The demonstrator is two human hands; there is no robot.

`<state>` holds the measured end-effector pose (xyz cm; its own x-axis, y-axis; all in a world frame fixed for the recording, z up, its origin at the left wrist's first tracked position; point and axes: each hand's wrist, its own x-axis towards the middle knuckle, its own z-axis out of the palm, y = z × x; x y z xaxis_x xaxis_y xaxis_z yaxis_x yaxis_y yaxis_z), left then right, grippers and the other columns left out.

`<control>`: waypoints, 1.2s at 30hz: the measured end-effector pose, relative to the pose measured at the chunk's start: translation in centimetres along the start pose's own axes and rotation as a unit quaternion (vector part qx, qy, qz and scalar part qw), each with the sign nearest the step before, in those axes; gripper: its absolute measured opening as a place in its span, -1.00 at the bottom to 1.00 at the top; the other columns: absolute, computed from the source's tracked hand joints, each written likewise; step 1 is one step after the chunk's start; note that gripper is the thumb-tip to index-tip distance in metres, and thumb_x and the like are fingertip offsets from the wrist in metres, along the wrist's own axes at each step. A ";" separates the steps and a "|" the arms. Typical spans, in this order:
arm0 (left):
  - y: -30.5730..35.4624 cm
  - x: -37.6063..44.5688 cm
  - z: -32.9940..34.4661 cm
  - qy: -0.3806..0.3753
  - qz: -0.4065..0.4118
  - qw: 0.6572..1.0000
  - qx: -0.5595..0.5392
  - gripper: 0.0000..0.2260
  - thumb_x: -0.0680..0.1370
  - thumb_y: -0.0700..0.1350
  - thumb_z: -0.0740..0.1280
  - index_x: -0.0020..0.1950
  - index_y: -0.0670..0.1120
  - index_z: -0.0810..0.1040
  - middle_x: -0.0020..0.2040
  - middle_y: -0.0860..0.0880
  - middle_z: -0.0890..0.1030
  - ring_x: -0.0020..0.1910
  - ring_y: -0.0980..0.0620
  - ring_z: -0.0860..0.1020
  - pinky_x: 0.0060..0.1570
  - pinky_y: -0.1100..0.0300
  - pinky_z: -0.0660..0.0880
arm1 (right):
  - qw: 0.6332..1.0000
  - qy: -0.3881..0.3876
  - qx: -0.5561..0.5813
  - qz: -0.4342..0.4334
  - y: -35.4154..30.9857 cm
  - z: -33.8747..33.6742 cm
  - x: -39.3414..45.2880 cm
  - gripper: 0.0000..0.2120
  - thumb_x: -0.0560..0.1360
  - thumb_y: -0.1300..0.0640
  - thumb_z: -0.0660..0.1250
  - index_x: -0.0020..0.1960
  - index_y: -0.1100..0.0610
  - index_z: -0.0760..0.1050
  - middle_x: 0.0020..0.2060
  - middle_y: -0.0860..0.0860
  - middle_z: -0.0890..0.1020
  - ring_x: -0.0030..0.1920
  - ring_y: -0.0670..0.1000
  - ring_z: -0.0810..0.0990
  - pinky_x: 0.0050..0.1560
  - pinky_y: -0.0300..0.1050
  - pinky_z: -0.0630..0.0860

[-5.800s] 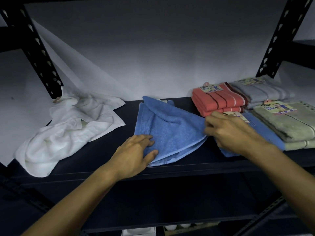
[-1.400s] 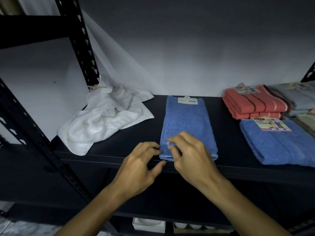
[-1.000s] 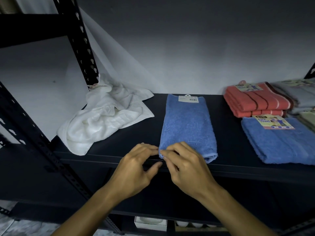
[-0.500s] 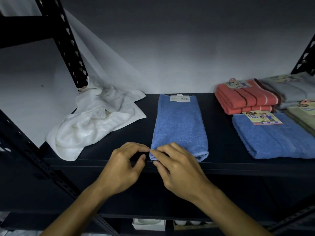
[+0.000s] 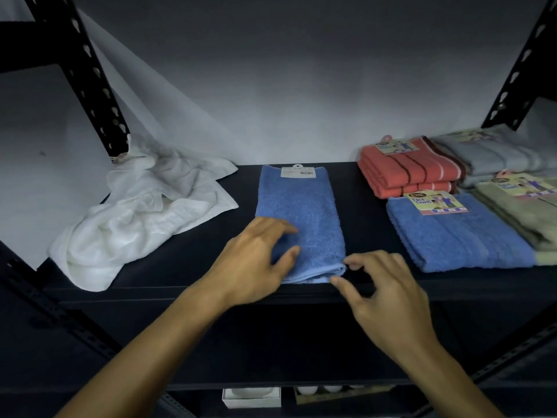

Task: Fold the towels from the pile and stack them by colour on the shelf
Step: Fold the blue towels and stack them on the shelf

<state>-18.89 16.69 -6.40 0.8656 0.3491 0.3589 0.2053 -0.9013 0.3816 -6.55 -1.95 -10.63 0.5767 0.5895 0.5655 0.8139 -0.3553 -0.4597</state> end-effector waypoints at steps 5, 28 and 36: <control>0.2 1.3 1.0 -0.062 -0.029 0.997 0.034 -0.65 0.62 0.12 0.22 0.37 0.05 0.46 0.34 0.16 0.49 0.35 0.18 0.38 0.32 0.08 0.40 | 0.998 0.031 -0.052 0.035 -1.1 0.8 0.4 -0.74 0.32 0.00 0.54 -0.05 0.02 0.56 -0.18 -0.14 0.58 -0.11 -0.05 0.50 -0.38 -0.31 0.26; -0.7 0.9 1.8 -0.039 -0.055 0.998 -0.020 -0.68 0.56 0.21 0.28 0.22 0.08 0.56 0.26 0.25 0.52 0.29 0.28 0.41 0.31 0.22 0.37 | 0.996 0.043 -0.034 0.065 -0.8 0.4 -1.5 -0.76 0.31 0.16 0.54 -0.18 0.01 0.49 -0.30 -0.17 0.52 -0.29 -0.10 0.45 -0.45 -0.40 0.18; -2.8 -2.3 -0.8 -0.042 -0.005 0.997 -0.064 -0.31 0.36 0.44 0.33 0.41 0.17 0.39 0.44 0.28 0.33 0.46 0.31 0.22 0.44 0.25 0.22 | 0.979 -0.123 -0.084 -0.137 1.2 -1.4 0.1 -0.34 0.44 -0.29 0.25 0.42 0.05 0.34 0.43 -0.02 0.30 0.45 -0.01 0.24 0.25 -0.09 0.41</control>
<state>-21.77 18.58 -7.60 0.8998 0.3308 0.2845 0.1589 -0.8557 0.4925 -5.43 -3.28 -10.13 0.3169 0.8288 0.4613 0.9480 -0.2608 -0.1826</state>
